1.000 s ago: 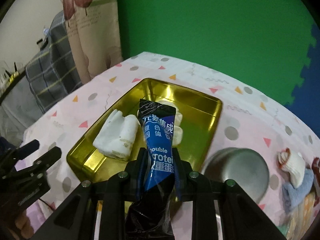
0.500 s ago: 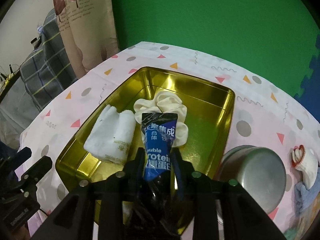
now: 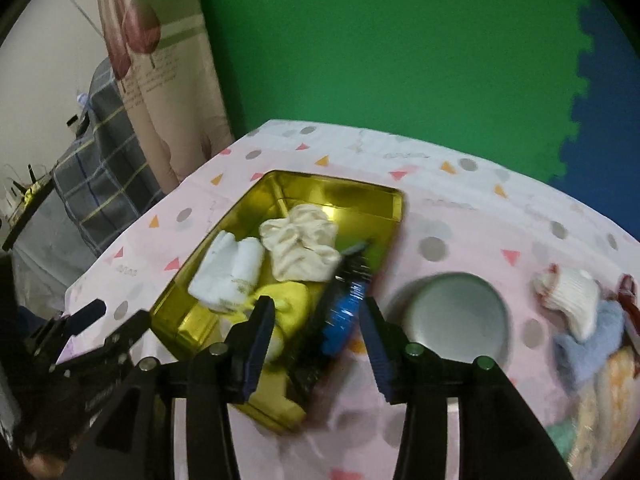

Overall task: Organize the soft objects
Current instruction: 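Lower the blue snack bag into the gold tray with the right gripper and release, then grasp the yellow-orange towel with the right gripper and lift it, then grasp the teal fluffy pom-pom with the left gripper while the right gripper holds the towel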

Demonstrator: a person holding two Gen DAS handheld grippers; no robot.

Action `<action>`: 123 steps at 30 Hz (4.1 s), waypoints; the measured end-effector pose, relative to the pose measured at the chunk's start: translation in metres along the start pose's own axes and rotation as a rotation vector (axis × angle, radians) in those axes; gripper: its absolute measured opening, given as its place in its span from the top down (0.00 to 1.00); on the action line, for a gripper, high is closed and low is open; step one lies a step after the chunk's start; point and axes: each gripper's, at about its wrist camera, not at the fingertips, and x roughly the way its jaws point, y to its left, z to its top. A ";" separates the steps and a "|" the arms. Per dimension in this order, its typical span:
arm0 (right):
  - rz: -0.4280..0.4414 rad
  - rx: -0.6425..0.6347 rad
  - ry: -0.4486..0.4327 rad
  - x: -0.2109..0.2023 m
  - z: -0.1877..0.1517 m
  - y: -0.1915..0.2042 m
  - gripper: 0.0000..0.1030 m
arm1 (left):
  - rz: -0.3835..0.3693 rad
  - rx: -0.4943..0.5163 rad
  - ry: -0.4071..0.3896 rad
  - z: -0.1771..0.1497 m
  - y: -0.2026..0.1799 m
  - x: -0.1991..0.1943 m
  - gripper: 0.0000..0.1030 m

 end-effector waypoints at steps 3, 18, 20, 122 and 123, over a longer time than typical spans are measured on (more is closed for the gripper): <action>-0.045 0.022 -0.021 -0.027 -0.012 -0.029 0.55 | -0.011 0.014 -0.005 0.000 -0.005 -0.003 0.34; -0.368 0.160 -0.003 -0.110 -0.080 -0.217 0.44 | -0.116 0.098 0.009 -0.008 -0.047 -0.026 0.32; -0.386 0.167 0.011 -0.106 -0.089 -0.228 0.43 | -0.128 0.122 0.019 -0.010 -0.058 -0.029 0.32; -0.352 0.419 -0.088 -0.135 -0.193 -0.327 0.62 | -0.606 0.523 0.173 -0.053 -0.304 -0.065 0.85; -0.353 0.418 -0.088 -0.135 -0.193 -0.328 0.62 | -0.599 0.516 0.166 -0.050 -0.300 -0.066 0.85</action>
